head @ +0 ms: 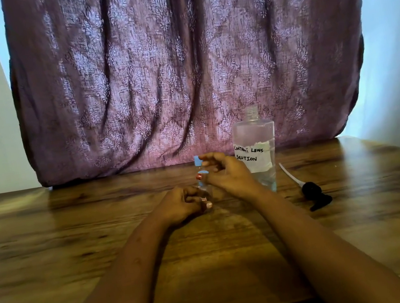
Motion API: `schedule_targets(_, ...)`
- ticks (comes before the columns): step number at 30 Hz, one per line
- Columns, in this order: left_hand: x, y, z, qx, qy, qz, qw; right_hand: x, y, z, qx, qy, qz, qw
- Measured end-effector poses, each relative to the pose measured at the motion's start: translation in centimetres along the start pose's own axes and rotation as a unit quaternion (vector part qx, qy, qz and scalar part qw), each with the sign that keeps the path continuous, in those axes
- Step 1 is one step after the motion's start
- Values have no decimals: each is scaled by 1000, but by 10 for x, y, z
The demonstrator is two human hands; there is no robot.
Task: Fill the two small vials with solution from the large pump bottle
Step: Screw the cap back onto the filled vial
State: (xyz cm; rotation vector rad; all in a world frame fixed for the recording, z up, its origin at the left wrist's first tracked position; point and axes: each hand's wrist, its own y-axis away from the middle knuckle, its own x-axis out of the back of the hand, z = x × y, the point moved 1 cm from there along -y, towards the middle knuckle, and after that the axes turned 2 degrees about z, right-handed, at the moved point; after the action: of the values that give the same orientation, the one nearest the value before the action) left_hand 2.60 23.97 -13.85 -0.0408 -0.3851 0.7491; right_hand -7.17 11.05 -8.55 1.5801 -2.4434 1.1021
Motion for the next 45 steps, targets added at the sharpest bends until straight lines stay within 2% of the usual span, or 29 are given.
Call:
schedule_targets(3,0,1,1,-3,6,8,1000,-3,0,2,8,39,14,999)
schedule_targets(8,0,1,2,-4,-4,19,1000,5,-2,4,-3,11,-65,998)
schedule_targets(11,0,0,0,1,17,21,1000,5,-2,3,-6,-29,-31,999)
schedule_targets(15,-1,0,1,7,29,11,999,-6,0,8,1,49,-11,999)
schedule_targets(25,-2,0,1,1,38,9,999,3,0,3,22,31,-91,995)
schedule_targets(27,-1,-2,-2,8,41,13,999,6,-3,-2,12,-67,-40,997)
schedule_targets(29,-2,-3,-1,15,40,12,999,15,-6,-5,1,-180,53,982)
schedule_targets(31,-1,-2,1,24,35,13,999,23,-7,-5,1,-214,104,971)
schedule_targets(35,-1,-1,2,35,28,17,999,25,-5,-1,-32,-228,121,966)
schedule_targets(40,0,-1,0,35,35,32,998,22,-3,3,-36,-156,94,983)
schedule_targets(45,10,6,1,27,42,60,997,14,-2,11,-45,-29,69,996)
